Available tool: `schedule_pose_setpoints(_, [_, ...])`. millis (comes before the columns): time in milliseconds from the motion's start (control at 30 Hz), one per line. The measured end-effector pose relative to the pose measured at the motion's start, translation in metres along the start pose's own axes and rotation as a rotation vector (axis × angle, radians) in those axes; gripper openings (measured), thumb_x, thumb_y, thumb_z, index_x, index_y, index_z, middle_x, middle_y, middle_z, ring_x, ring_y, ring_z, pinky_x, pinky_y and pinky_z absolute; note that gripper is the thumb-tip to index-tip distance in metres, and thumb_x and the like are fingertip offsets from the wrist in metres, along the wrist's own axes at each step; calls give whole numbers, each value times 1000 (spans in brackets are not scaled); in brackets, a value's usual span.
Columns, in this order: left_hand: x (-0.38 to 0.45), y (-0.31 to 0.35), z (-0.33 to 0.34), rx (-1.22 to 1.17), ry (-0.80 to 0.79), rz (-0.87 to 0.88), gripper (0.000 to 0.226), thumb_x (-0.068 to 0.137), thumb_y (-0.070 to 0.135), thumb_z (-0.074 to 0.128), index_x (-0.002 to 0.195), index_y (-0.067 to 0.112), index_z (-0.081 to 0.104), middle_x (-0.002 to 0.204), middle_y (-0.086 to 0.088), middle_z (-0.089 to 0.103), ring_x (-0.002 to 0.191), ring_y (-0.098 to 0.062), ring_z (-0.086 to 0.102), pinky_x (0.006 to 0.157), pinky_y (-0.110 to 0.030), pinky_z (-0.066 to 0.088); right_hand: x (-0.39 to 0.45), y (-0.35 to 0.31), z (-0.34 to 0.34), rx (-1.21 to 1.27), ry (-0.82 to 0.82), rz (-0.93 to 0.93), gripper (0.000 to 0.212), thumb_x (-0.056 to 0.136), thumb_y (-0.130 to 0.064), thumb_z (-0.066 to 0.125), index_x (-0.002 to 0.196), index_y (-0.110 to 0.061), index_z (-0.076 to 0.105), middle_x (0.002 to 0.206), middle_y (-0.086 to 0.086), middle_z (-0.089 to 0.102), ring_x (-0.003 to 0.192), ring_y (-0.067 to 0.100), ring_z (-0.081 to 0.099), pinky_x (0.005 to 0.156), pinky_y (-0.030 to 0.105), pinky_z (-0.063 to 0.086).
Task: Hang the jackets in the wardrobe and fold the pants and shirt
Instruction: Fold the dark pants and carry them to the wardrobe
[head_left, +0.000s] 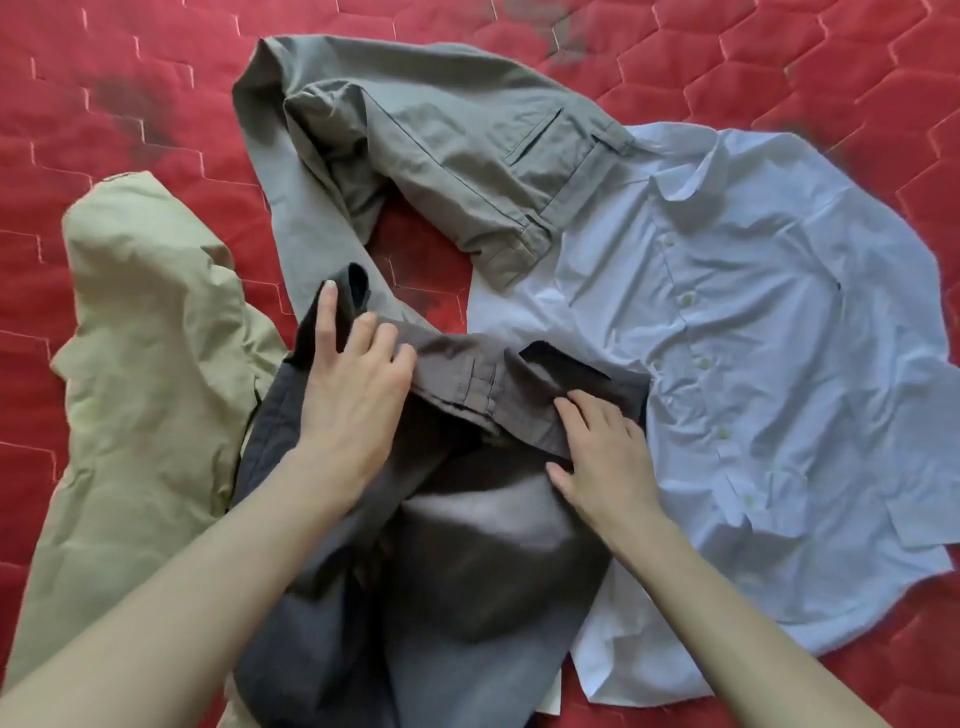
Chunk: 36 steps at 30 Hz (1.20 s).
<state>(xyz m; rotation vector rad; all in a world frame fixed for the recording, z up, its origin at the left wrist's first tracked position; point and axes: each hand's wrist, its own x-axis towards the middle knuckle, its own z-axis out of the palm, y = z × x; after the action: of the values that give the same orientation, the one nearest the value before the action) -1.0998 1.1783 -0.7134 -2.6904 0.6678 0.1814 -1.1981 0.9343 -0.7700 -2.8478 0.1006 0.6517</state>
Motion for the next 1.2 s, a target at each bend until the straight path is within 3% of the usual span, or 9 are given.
schedule_pose_setpoints(133, [-8, -11, 5, 0, -11, -31, 21, 79, -4, 53, 88, 7, 69, 87, -13, 56, 95, -40, 58, 129, -59, 1, 1, 3, 1, 5, 93, 19, 43, 95, -15, 62, 138, -14, 61, 141, 6, 58, 125, 31, 55, 98, 44, 48])
schedule_pose_setpoints(200, [-18, -14, 4, -65, 22, -29, 14, 81, -8, 61, 82, 5, 67, 86, -17, 57, 90, -41, 58, 125, -59, 24, 0, 6, -3, 41, 144, 45, 34, 91, -8, 63, 125, -10, 67, 118, 11, 66, 103, 36, 61, 85, 47, 49])
schedule_pose_setpoints(300, [-42, -13, -9, -163, 33, -41, 17, 77, -6, 74, 82, 6, 63, 89, -19, 59, 84, -41, 58, 89, -54, 51, -12, 12, -18, 141, 189, 44, 24, 90, -3, 61, 114, -4, 64, 97, 14, 64, 87, 39, 60, 73, 46, 46])
schedule_pose_setpoints(367, [-62, -13, -26, -218, 6, -56, 22, 75, -5, 79, 85, 6, 63, 87, -18, 60, 77, -40, 59, 67, -48, 49, -30, 15, -36, 241, 227, 28, 16, 92, -8, 61, 108, -8, 60, 90, 12, 64, 80, 37, 60, 64, 41, 41])
schedule_pose_setpoints(500, [-104, -17, -83, -394, -55, -130, 29, 74, -2, 88, 90, 8, 66, 68, -10, 62, 57, -36, 64, 51, -39, 48, -86, 21, -92, 222, 249, -46, 20, 95, -38, 67, 102, -23, 56, 81, -5, 67, 69, 28, 67, 53, 33, 34])
schedule_pose_setpoints(633, [-158, -25, -150, -619, -65, -193, 16, 103, 29, 61, 116, 19, 61, 85, -4, 72, 85, -35, 72, 66, -43, 54, -151, 31, -164, 216, 198, -73, 25, 97, -52, 55, 99, -28, 62, 83, -11, 69, 79, 20, 69, 59, 33, 38])
schedule_pose_setpoints(767, [-209, -31, -232, -847, -44, -197, 20, 101, 43, 64, 101, 23, 61, 84, -1, 74, 87, -30, 72, 68, -41, 52, -222, 37, -253, 312, 240, -97, 12, 96, -33, 72, 102, -22, 74, 89, -8, 76, 87, 22, 73, 70, 39, 52])
schedule_pose_setpoints(1000, [-269, -32, -365, -1125, 131, -296, 19, 90, 20, 82, 76, 18, 69, 70, 7, 63, 73, -26, 65, 70, -46, 53, -312, 49, -381, 382, 381, -234, 22, 76, -36, 92, 85, -27, 75, 67, -19, 64, 65, 0, 59, 62, 16, 43])
schedule_pose_setpoints(1200, [-318, -25, -445, -886, 254, -224, 13, 91, 35, 79, 80, 30, 73, 71, 30, 54, 76, -4, 59, 60, -12, 39, -353, 79, -444, 440, 313, -382, 22, 79, -24, 91, 79, -31, 70, 74, -20, 70, 68, 2, 66, 63, 19, 48])
